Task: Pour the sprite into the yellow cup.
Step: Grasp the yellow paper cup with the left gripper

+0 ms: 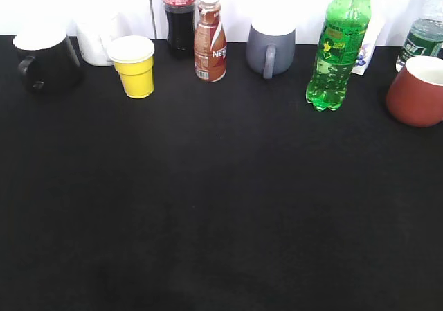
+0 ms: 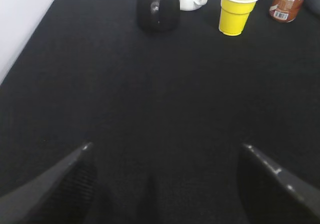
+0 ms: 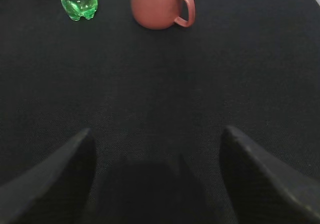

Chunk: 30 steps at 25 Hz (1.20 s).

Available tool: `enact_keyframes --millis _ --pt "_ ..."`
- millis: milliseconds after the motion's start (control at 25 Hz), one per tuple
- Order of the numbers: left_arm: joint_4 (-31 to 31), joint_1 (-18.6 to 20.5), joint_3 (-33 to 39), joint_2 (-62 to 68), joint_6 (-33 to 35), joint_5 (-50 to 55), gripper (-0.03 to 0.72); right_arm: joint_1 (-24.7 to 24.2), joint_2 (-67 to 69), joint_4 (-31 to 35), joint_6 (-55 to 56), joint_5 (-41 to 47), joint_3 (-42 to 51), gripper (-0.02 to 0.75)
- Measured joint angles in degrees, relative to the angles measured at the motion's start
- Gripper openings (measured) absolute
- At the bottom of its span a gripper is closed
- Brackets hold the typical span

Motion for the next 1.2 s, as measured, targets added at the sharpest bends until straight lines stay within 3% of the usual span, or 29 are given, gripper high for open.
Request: enact_keyframes --millis 200,400,560,680,760,840,960,1080,1200 --pt "0.0 0.0 0.0 0.0 0.0 0.0 0.664 0.0 0.0 0.0 0.0 0.0 0.0 0.585" --pt "0.0 0.0 -0.6 0.0 0.0 -0.7 0.535 0.0 0.0 0.0 0.0 0.0 0.0 0.585" --pt "1.0 0.0 -0.1 1.0 0.0 -24.2 0.526 0.0 0.0 0.0 0.0 0.0 0.0 0.585" --pt "1.8 0.0 12.4 9.0 0.0 -53.4 0.524 0.0 0.0 0.0 0.0 0.0 0.0 0.585" --pt "-0.8 0.0 18.9 19.3 0.0 -67.3 0.524 0.0 0.0 0.0 0.0 0.0 0.0 0.585" --pt "-0.5 0.0 19.5 32.0 0.0 -78.7 0.524 0.0 0.0 0.0 0.0 0.0 0.0 0.585" --pt "10.6 0.0 19.5 55.6 -5.0 -99.6 0.524 0.0 0.0 0.0 0.0 0.0 0.0 0.585" --pt "16.3 -1.8 16.1 71.2 -6.1 -108.2 0.524 0.0 0.0 0.0 0.0 0.0 0.0 0.585" --pt "17.1 -8.1 9.0 82.4 -6.1 -109.2 0.524 0.0 0.0 0.0 0.0 0.0 0.0 0.585"
